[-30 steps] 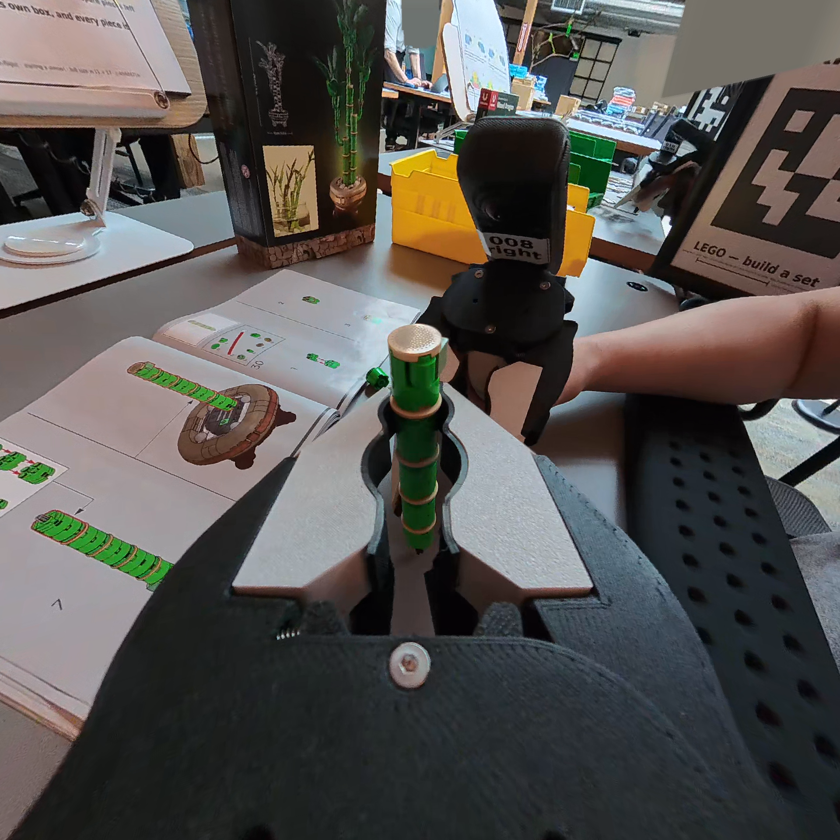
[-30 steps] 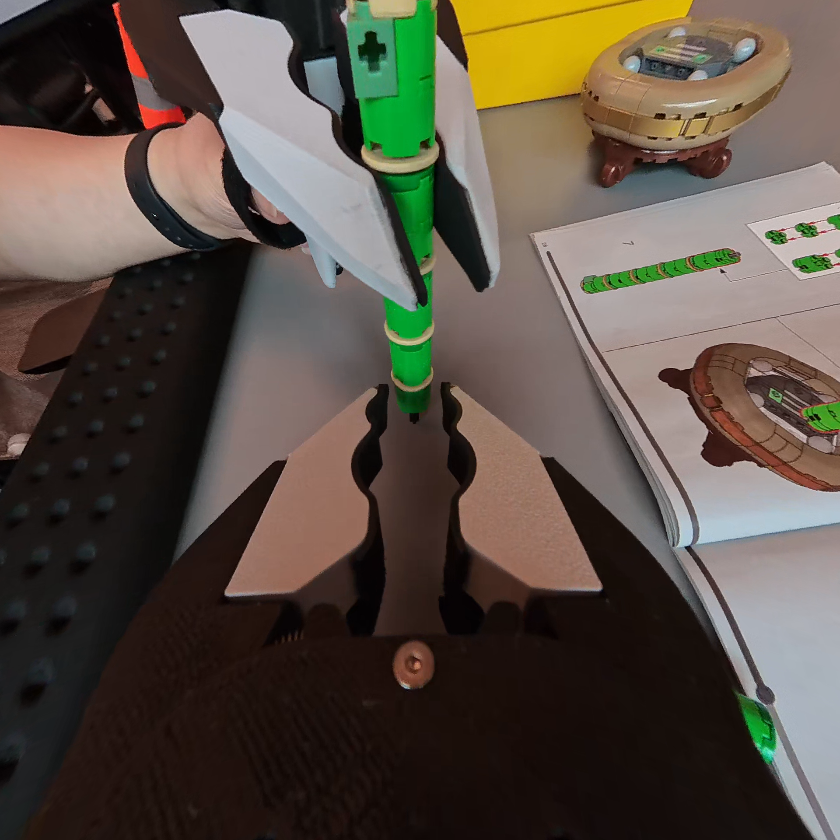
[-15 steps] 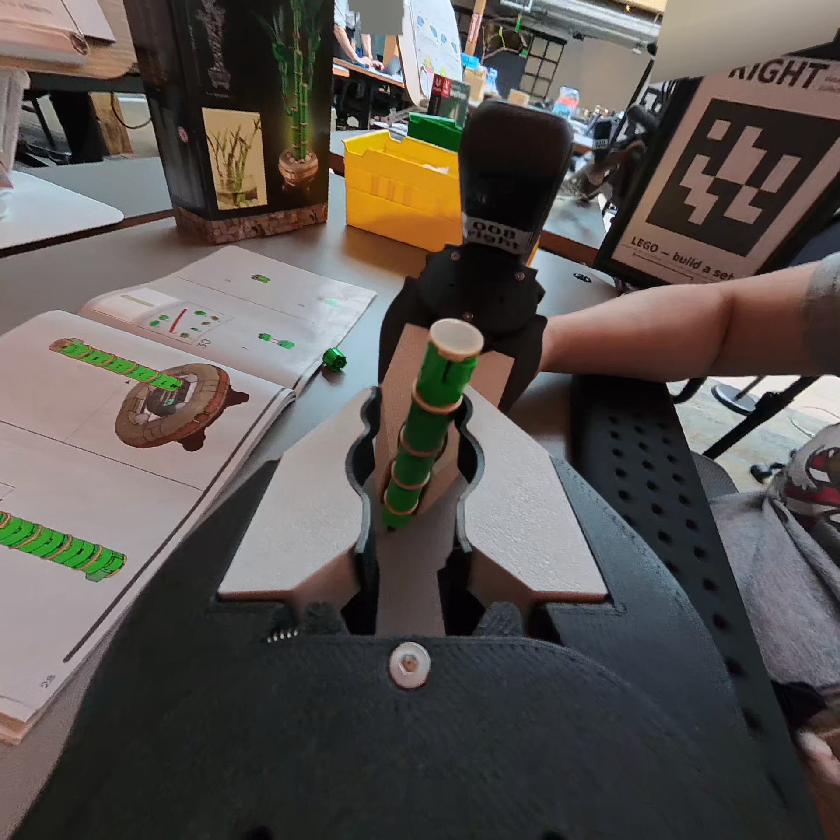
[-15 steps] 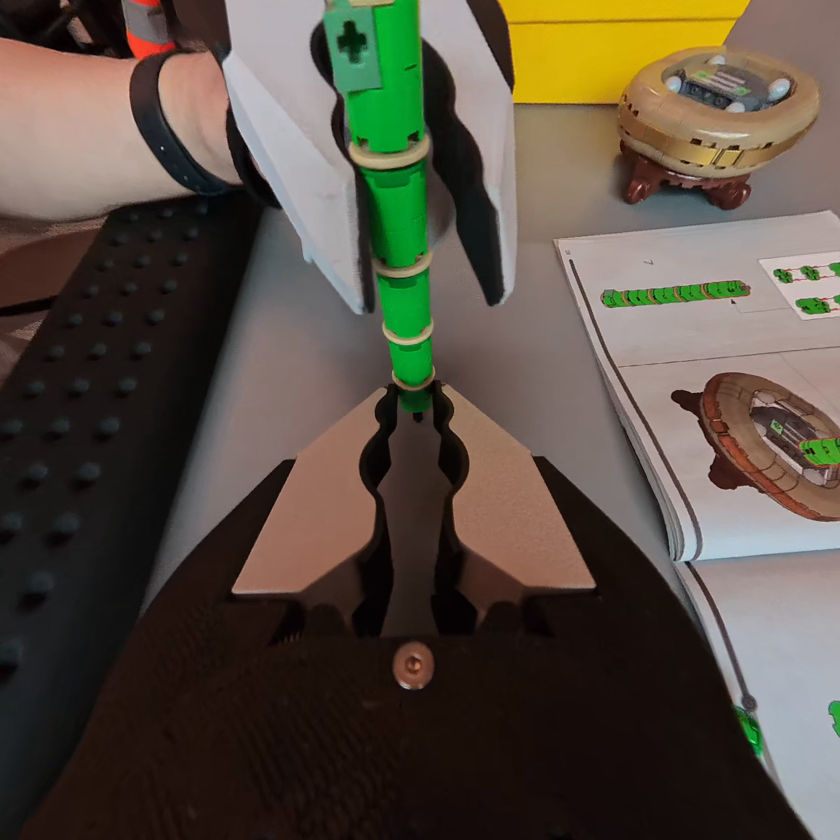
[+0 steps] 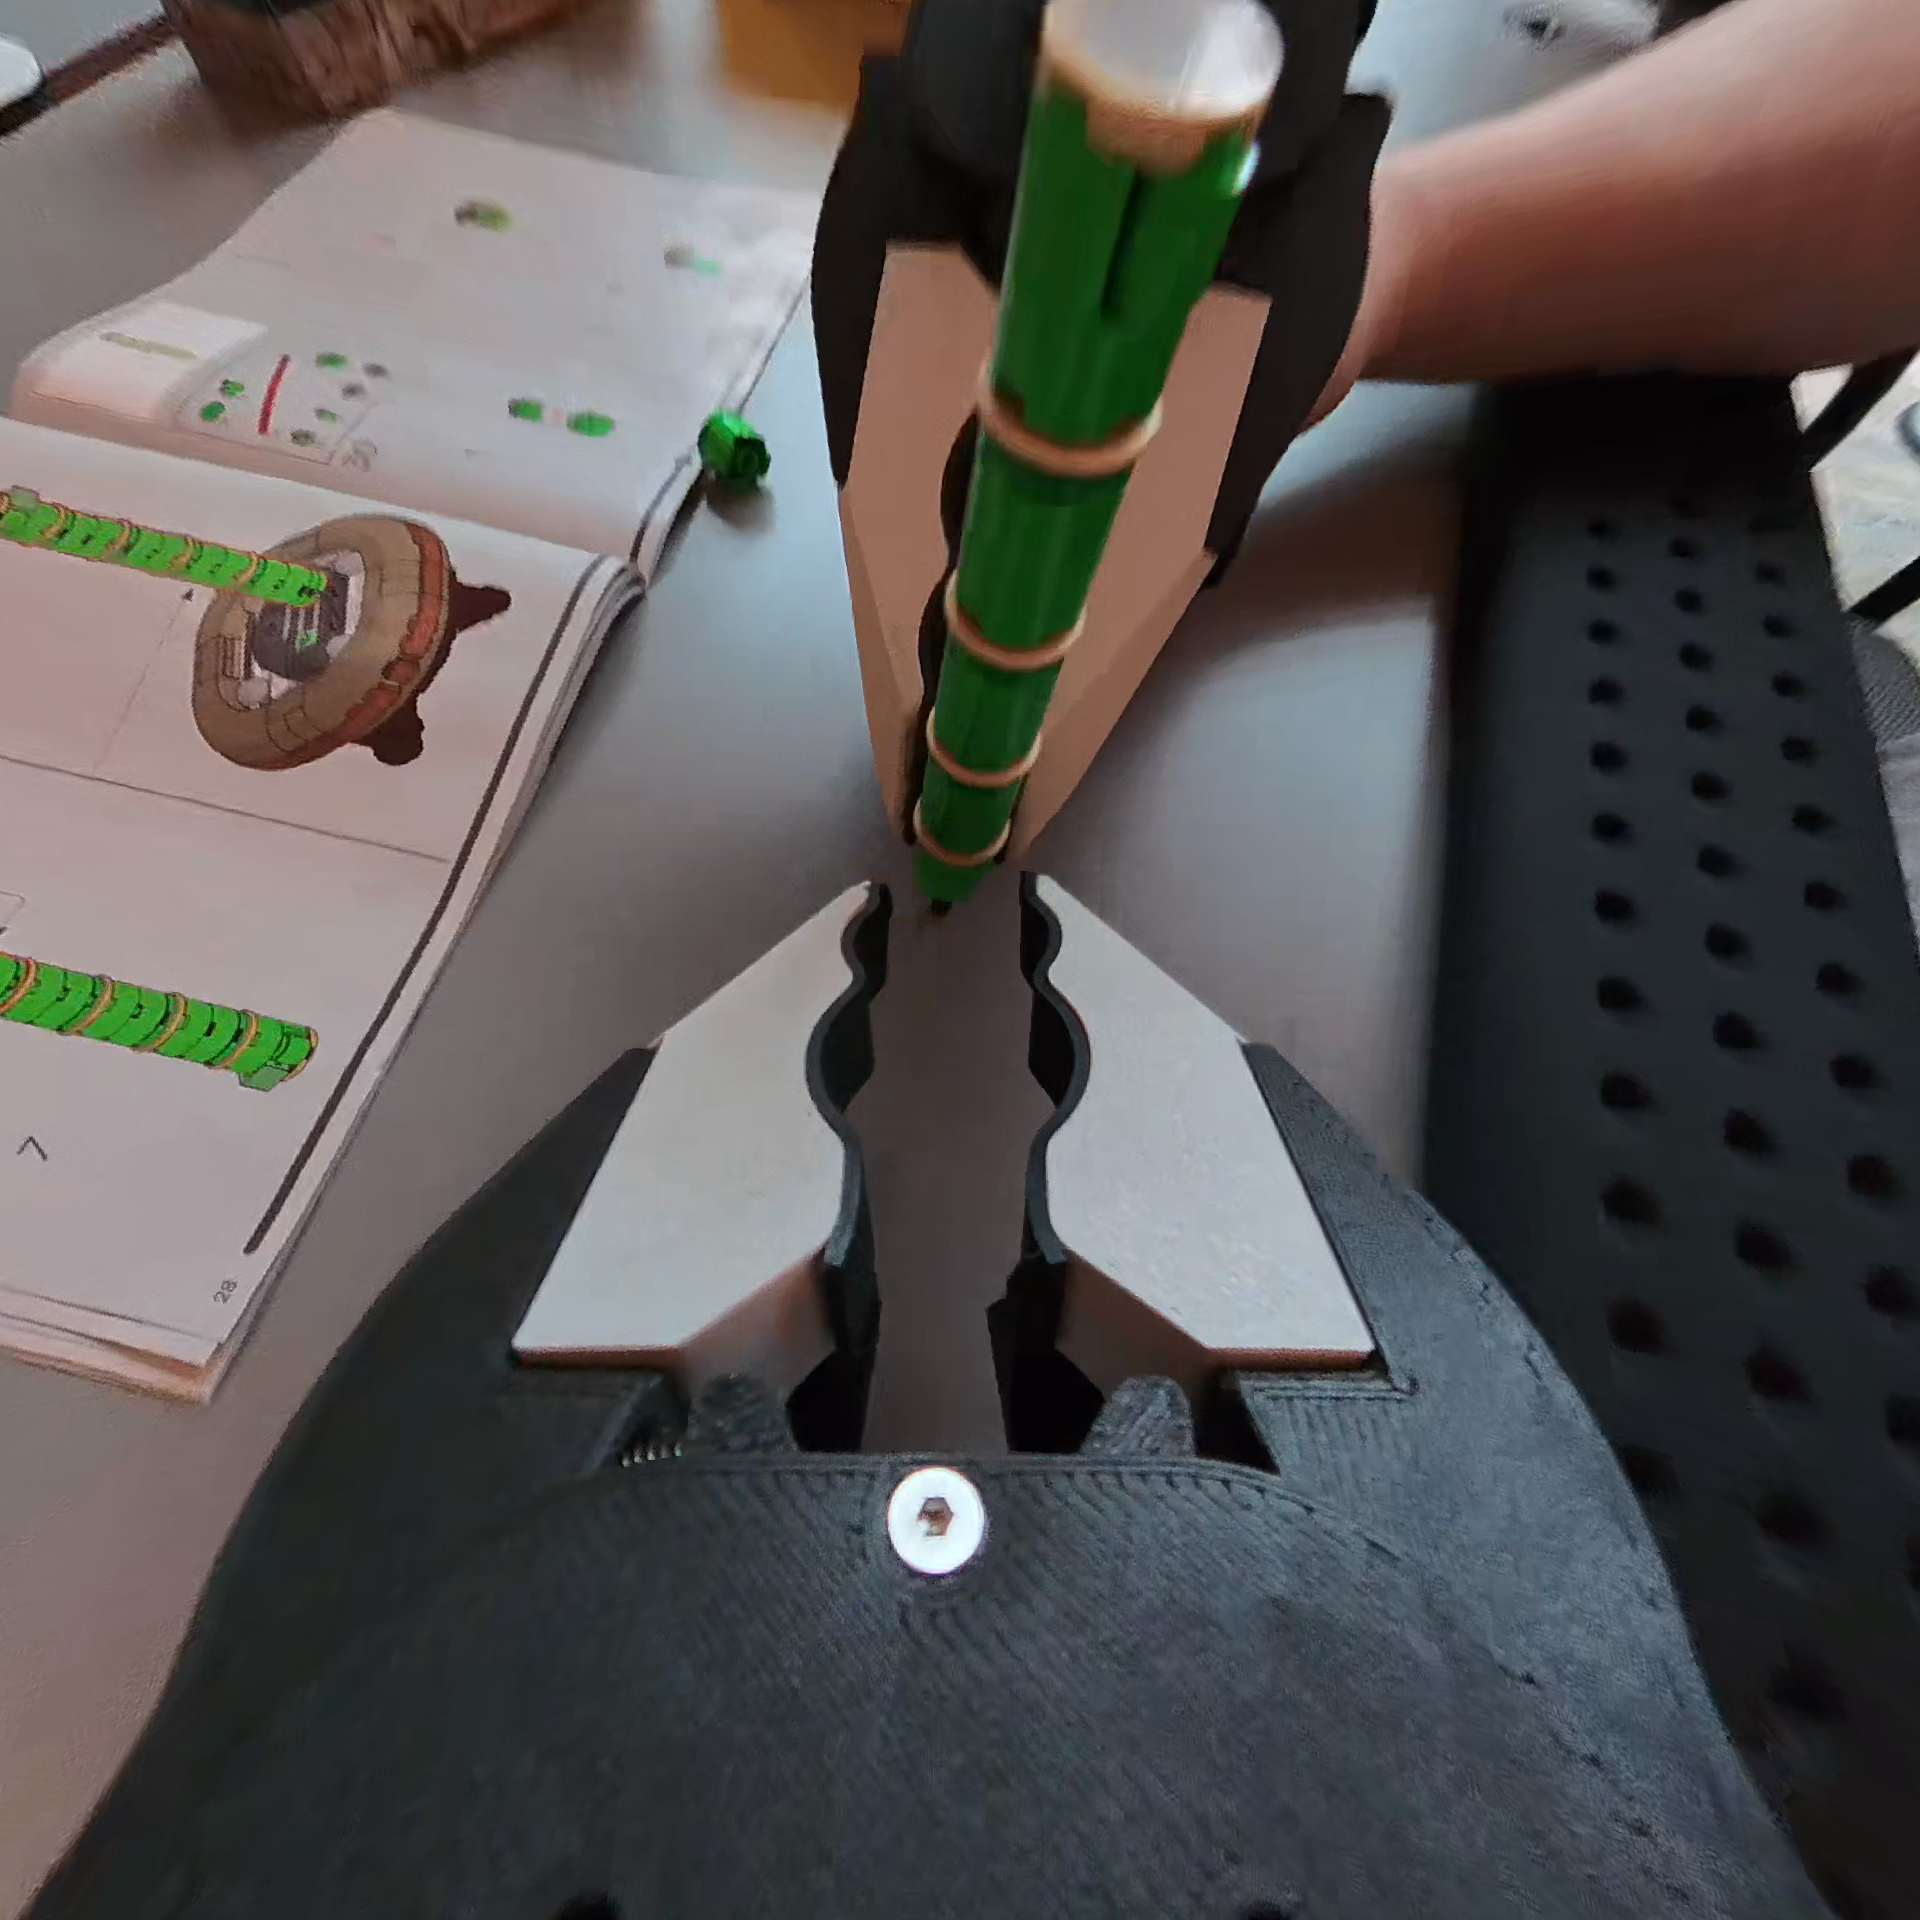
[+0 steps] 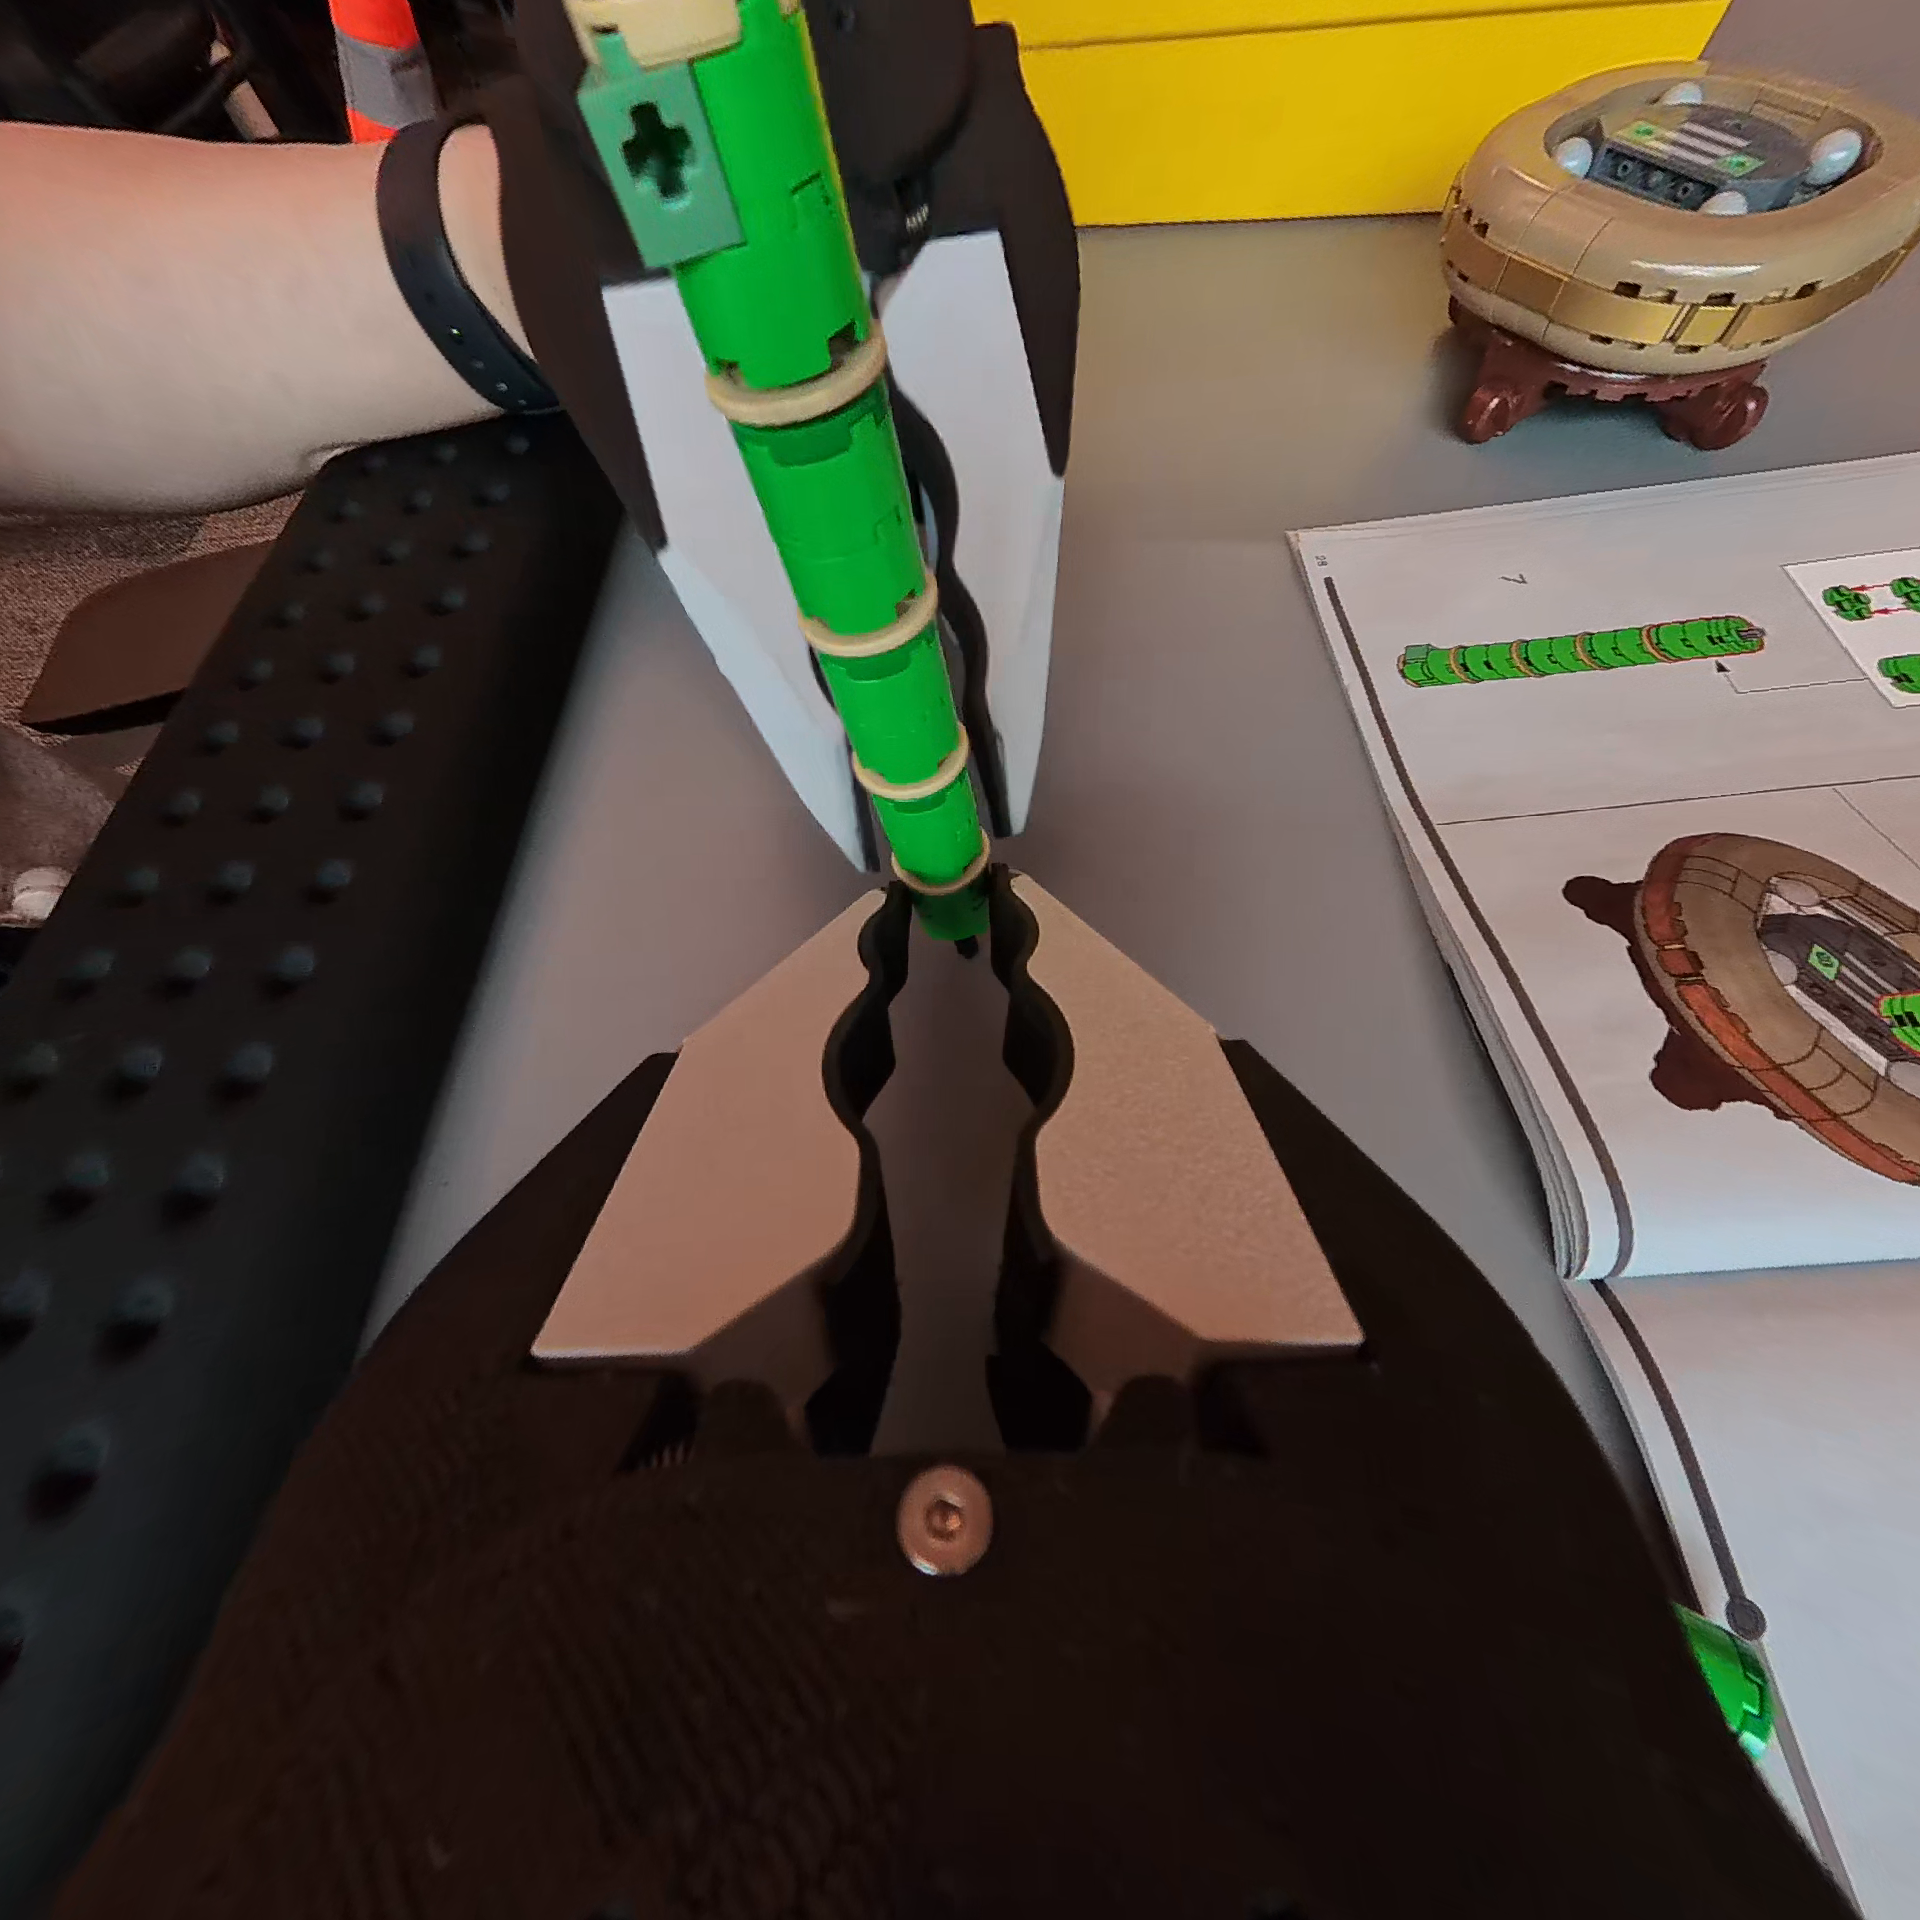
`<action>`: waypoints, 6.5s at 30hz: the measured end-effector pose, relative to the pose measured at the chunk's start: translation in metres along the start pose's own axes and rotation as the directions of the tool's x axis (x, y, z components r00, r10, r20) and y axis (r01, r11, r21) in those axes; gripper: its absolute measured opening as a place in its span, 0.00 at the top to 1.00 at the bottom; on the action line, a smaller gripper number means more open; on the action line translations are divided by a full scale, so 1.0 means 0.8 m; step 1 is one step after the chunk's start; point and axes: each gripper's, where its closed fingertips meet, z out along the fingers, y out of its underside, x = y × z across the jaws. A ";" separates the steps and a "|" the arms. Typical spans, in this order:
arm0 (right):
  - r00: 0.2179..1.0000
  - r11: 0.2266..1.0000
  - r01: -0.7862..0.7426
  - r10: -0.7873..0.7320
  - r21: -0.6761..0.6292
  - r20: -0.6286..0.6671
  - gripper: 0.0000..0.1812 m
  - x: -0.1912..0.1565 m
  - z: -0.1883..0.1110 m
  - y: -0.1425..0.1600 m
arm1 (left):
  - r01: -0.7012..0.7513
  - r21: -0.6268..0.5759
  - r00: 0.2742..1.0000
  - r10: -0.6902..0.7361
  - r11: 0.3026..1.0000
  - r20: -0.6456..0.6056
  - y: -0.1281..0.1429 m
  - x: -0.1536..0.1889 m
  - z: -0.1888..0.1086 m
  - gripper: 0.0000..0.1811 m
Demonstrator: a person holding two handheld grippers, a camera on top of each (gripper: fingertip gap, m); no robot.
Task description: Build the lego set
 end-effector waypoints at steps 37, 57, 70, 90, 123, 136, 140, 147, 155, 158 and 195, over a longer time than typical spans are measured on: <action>0.996 0.998 -0.056 0.057 -0.013 0.075 0.92 -0.002 0.001 0.002 | -0.026 -0.007 1.000 0.026 1.000 0.003 0.001 -0.001 0.009 0.93; 0.991 0.996 -0.090 0.091 -0.018 0.097 0.92 -0.002 0.002 0.000 | 0.006 -0.009 1.000 -0.007 1.000 -0.023 0.001 -0.001 0.008 0.93; 0.991 0.995 -0.095 0.097 -0.022 0.096 0.92 -0.003 0.002 0.000 | 0.013 -0.014 0.999 -0.013 1.000 -0.029 0.002 -0.001 0.010 0.93; 0.992 0.988 -0.081 0.093 -0.134 0.090 0.92 -0.005 0.009 0.022 | 0.018 -0.120 0.999 -0.024 0.993 -0.046 0.019 0.003 0.021 0.93; 0.909 0.931 -0.364 0.359 -0.019 0.213 0.92 0.005 -0.002 -0.002 | 0.280 0.170 0.951 -0.249 0.945 -0.182 -0.042 -0.019 0.002 0.91; 0.949 0.965 -0.263 0.260 -0.007 0.180 0.92 0.001 -0.004 -0.001 | 0.235 0.045 0.963 -0.226 0.971 -0.146 -0.009 -0.004 0.001 0.89; 0.950 0.966 -0.259 0.256 -0.007 0.176 0.93 0.003 -0.006 0.000 | 0.172 0.044 0.979 -0.166 0.984 -0.119 -0.010 -0.003 0.008 0.93; 0.957 0.970 -0.243 0.241 -0.008 0.162 0.93 0.003 -0.006 0.001 | 0.204 0.042 0.970 -0.197 0.978 -0.140 -0.011 -0.004 0.009 0.93; 0.958 0.970 -0.241 0.241 -0.016 0.154 0.93 0.002 -0.005 0.004 | 0.225 0.029 0.963 -0.218 0.974 -0.155 -0.008 -0.002 0.010 0.93; 0.959 0.970 -0.241 0.241 -0.019 0.151 0.93 0.002 -0.005 0.004 | 0.216 0.031 0.967 -0.210 0.976 -0.145 -0.008 -0.002 0.010 0.93; 0.792 0.858 -0.512 0.488 -0.038 0.366 0.86 -0.017 -0.010 -0.010 | 0.524 0.066 0.804 -0.468 0.849 -0.367 -0.034 -0.001 0.005 0.92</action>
